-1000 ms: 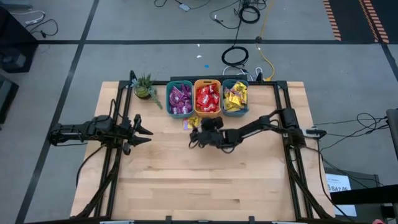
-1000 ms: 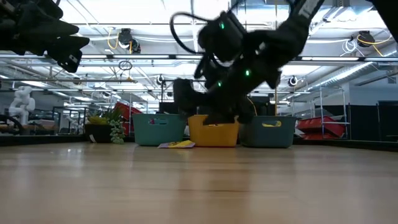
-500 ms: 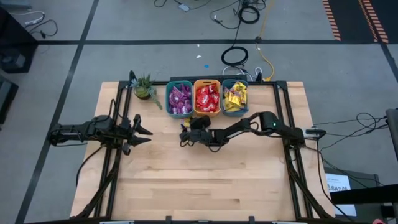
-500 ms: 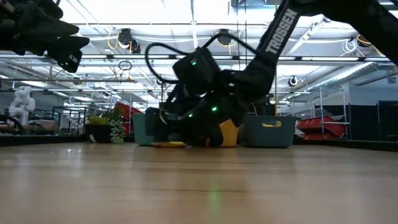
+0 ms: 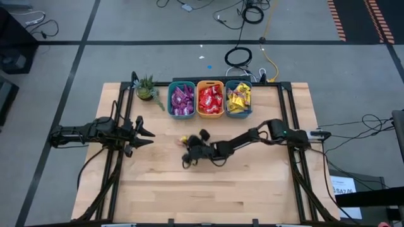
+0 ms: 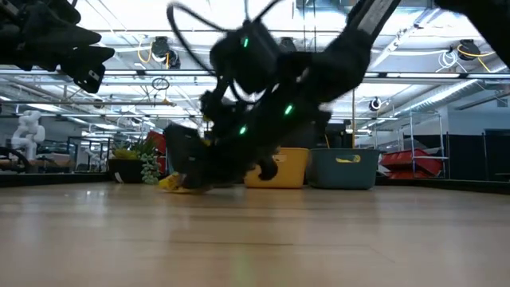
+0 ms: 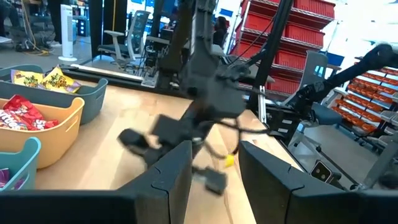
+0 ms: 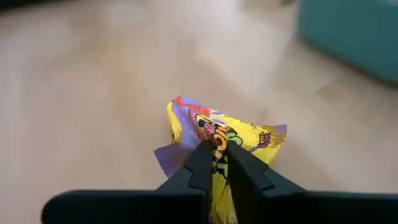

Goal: Sort candy
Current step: Put the yellow candy into the dark blue bin

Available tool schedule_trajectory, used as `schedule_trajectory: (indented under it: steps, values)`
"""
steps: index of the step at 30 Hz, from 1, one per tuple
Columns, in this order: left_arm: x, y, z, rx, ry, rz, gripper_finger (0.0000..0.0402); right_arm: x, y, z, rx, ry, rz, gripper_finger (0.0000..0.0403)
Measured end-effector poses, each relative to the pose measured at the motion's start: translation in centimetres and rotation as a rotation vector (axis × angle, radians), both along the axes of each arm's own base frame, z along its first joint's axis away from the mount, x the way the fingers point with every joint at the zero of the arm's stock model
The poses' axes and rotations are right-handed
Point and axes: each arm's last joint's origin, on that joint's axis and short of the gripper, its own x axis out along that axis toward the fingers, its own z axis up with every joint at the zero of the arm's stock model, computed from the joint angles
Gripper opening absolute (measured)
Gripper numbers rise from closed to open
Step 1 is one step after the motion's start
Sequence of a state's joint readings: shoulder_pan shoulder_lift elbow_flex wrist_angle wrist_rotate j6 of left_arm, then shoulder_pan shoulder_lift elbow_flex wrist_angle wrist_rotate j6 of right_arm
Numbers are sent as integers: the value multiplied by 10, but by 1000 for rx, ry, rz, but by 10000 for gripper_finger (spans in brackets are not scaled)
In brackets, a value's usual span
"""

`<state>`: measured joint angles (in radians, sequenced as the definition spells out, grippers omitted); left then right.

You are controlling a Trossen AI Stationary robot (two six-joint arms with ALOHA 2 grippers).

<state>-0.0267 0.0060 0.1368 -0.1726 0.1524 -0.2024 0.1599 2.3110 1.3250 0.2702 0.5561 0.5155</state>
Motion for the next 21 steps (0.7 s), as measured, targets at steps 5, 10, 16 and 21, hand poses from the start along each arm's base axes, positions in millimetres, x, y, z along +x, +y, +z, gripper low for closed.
schedule_trajectory:
  steps: [5,10,16,21]
  values:
    - [0,0,0,0,1,0,142,-21,10,74,-85,95,93,7]
    - [0,0,0,0,1,0,142,-65,-14,205,-159,-79,-64,6]
    - [0,0,0,0,1,0,142,-140,-52,286,-251,-110,-247,3]
    - [0,0,0,0,1,0,142,-178,-94,285,-228,51,-449,1]
